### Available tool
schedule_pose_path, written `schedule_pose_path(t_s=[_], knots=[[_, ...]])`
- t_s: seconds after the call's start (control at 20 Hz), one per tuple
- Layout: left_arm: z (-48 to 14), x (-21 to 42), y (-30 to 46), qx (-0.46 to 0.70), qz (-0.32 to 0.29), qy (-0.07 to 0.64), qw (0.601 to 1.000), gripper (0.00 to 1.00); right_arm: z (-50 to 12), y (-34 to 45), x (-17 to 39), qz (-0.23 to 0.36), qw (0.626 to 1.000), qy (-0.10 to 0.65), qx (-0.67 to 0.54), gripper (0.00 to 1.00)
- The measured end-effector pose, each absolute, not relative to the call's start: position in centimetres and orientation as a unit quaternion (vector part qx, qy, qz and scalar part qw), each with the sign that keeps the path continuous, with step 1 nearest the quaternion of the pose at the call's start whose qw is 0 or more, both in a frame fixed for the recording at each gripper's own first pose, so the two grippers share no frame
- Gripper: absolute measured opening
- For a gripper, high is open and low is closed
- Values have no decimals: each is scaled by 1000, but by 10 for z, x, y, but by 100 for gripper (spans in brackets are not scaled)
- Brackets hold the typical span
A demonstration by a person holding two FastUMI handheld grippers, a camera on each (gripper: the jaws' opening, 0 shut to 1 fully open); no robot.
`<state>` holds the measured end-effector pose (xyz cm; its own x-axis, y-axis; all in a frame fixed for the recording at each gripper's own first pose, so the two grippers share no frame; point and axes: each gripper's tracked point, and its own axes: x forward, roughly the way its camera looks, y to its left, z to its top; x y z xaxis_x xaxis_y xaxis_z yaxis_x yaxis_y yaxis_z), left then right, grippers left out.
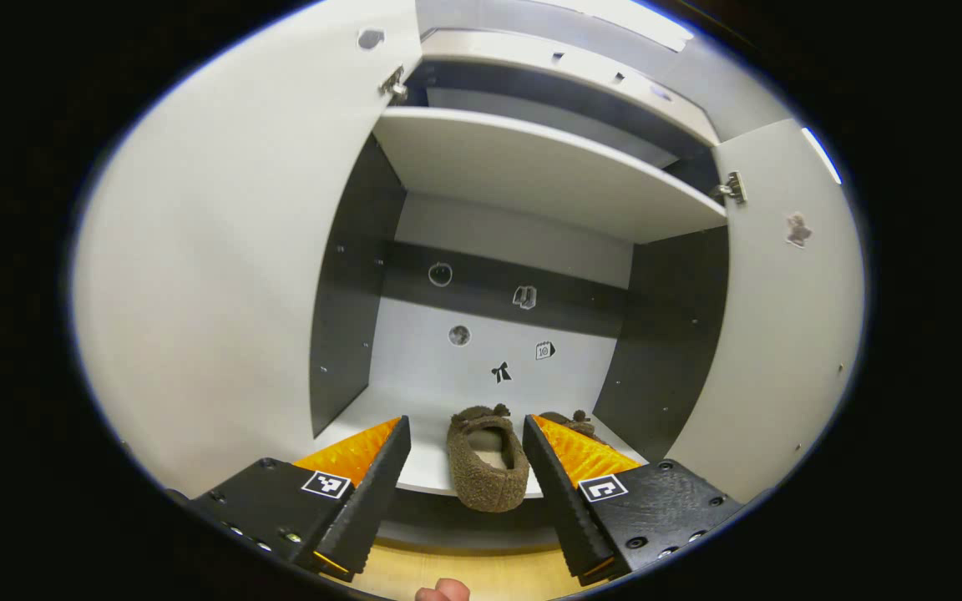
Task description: Grab one shoe with the right hand and put it into the shoe cabinet, grab the other shoe with the left hand and put it into the shoe cabinet; then close the right door with the right hand and the left door with the left hand.
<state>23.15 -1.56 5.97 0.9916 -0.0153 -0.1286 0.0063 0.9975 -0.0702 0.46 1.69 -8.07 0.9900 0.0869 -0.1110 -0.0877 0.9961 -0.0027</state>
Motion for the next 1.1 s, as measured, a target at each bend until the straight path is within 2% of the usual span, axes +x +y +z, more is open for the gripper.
schedule_pose_path(t_s=[0.15, 0.2, 0.5, 0.65, 0.85, 1.1], knots=[[69, 184, -17, -12, -15, 32, 999, 83, -76, 13, 6, 43, 998, 54, 3, 93], [68, 169, -19, -14, -20, 29, 999, 84, -74, 10, 6, 40, 998, 53, 5, 88], [59, 92, -12, 18, -4, -10, 1000, 90, -64, 0, 7, 25, 998, 45, 22, 89], [38, 60, -8, 22, 9, -5, 1000, 96, -62, -3, 4, 21, 999, 42, 21, 88], [4, 27, -14, 5, 6, 18, 1000, 95, -57, 1, -1, 26, 999, 38, 28, 89], [-20, -7, -15, 14, 12, 12, 1000, 95, -58, 3, -13, 27, 998, 39, 37, 89]])
